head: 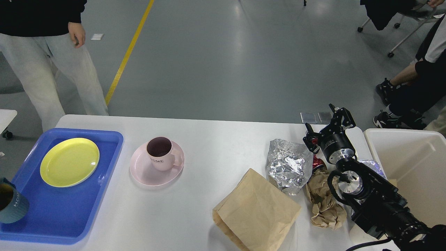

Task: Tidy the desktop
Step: 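Release the teal mug and raise the left gripper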

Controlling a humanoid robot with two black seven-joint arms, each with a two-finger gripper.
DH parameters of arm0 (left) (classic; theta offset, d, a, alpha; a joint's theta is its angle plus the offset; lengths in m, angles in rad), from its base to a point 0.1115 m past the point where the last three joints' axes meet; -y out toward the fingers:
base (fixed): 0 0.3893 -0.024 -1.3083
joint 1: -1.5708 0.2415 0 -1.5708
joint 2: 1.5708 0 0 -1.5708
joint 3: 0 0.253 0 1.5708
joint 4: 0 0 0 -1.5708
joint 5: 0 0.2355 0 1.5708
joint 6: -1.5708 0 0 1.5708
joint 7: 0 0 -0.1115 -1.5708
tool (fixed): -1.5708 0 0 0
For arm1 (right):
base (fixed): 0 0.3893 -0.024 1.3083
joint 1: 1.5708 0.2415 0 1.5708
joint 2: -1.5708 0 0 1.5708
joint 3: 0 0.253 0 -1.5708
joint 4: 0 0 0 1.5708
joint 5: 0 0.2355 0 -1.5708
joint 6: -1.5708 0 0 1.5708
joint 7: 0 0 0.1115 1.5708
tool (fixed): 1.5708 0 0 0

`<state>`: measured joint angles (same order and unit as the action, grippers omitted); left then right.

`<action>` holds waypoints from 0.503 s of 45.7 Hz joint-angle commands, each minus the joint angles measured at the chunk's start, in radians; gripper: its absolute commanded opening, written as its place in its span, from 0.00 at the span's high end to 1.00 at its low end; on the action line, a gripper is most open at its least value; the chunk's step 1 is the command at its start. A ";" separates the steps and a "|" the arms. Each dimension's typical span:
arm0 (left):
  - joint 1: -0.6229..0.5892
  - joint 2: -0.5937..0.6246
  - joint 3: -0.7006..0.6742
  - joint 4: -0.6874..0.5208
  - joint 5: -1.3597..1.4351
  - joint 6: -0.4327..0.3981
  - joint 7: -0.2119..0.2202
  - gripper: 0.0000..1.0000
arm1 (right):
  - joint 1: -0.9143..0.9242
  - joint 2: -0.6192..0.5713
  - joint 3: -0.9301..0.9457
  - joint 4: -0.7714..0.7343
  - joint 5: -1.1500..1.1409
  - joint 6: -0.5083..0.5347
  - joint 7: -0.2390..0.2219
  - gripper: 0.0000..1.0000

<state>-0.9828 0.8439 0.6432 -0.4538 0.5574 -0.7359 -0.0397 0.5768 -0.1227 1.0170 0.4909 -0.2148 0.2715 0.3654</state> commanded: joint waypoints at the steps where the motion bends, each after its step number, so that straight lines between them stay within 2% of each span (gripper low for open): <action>1: 0.033 -0.014 -0.063 0.027 -0.005 0.009 0.035 1.00 | 0.000 0.000 0.000 0.000 0.000 0.000 0.000 0.00; 5: 0.036 -0.016 -0.068 0.026 -0.010 0.010 0.035 0.99 | 0.000 0.000 0.000 0.000 0.000 0.000 0.000 0.00; 7: 0.036 -0.016 -0.068 0.026 -0.011 0.010 0.035 0.92 | 0.000 0.000 0.000 0.000 0.000 0.000 0.000 0.00; 12: 0.032 -0.008 -0.066 0.020 -0.031 0.010 0.027 0.63 | 0.000 0.000 0.000 0.000 0.000 0.000 0.000 0.00; 16: 0.030 -0.003 -0.065 0.020 -0.062 0.012 0.021 0.30 | 0.000 0.000 0.000 0.000 0.000 0.000 0.001 0.00; 18: 0.030 -0.003 -0.065 0.018 -0.077 0.004 0.020 0.17 | 0.000 0.000 0.000 0.000 0.000 0.000 0.000 0.00; 21: 0.035 -0.003 -0.065 0.014 -0.105 -0.010 0.023 0.07 | 0.000 0.000 0.000 0.000 0.000 0.000 0.001 0.00; 23: 0.036 -0.003 -0.065 0.010 -0.117 -0.020 0.024 0.05 | 0.000 0.000 0.000 0.000 0.000 0.000 0.001 0.00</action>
<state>-0.9518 0.8405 0.5779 -0.4366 0.4785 -0.7332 -0.0180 0.5768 -0.1227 1.0170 0.4909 -0.2147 0.2715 0.3657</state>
